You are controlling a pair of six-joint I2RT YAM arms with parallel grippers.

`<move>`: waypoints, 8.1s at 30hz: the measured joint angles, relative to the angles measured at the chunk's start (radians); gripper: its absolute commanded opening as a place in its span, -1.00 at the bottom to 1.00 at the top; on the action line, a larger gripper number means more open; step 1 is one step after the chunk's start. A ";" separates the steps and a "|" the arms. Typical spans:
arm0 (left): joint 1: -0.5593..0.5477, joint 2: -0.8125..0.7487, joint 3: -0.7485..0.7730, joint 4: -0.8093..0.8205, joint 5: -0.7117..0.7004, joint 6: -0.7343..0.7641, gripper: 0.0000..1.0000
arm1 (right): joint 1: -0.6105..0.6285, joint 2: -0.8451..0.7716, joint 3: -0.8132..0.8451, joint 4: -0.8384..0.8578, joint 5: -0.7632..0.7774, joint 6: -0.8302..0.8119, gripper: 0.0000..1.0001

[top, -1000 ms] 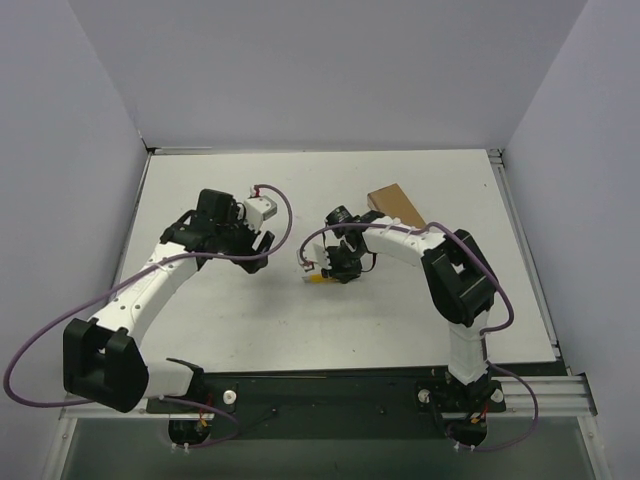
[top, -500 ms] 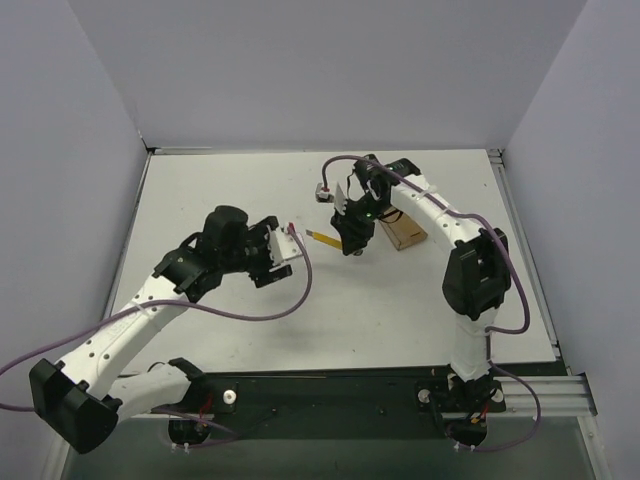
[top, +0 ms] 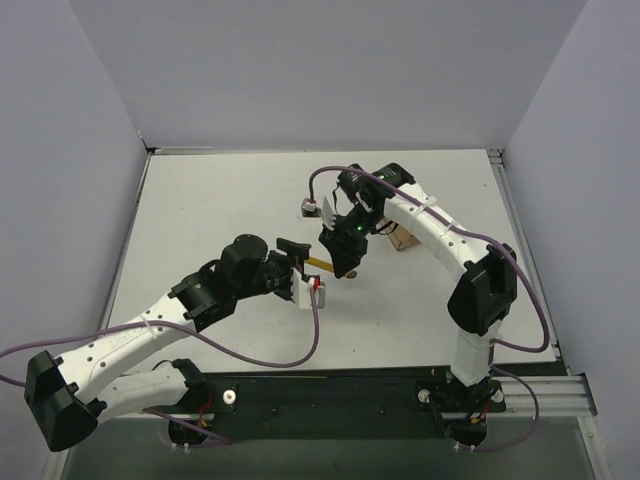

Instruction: Unpack the express box

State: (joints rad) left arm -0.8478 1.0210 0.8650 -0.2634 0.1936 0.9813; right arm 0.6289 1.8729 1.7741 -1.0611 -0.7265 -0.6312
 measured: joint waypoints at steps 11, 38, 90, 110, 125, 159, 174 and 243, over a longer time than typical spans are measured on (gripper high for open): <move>-0.030 0.040 -0.078 0.086 -0.039 0.102 0.47 | -0.001 -0.056 -0.007 -0.024 0.013 -0.012 -1.00; 0.006 0.188 0.047 0.047 -0.018 -0.111 -1.00 | -0.181 -0.089 0.075 0.009 -0.065 0.066 0.39; 0.431 0.373 0.226 0.415 1.046 -1.026 -1.00 | -0.114 -0.399 -0.176 0.562 -0.288 0.420 0.11; 0.428 0.407 0.239 0.464 1.070 -1.106 -1.00 | -0.097 -0.386 -0.176 0.596 -0.288 0.449 -0.10; 0.419 0.423 0.250 0.490 1.081 -1.139 -1.00 | -0.084 -0.369 -0.158 0.618 -0.280 0.467 -0.18; 0.487 0.465 0.251 0.509 0.643 -1.225 -0.05 | -0.417 -0.380 -0.297 0.747 0.185 0.522 -1.00; 0.488 0.554 0.329 0.103 0.526 -0.803 -0.15 | -0.641 0.007 -0.306 0.951 0.445 0.287 -1.00; 0.624 0.698 0.220 0.119 0.493 -0.863 -0.16 | -0.184 0.042 -0.358 0.931 0.121 0.196 -1.00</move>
State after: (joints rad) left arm -0.2234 1.7187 1.0851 -0.1440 0.6868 0.1188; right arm 0.4446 1.9152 1.4162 -0.1299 -0.6060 -0.4347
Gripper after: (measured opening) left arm 0.425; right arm 0.187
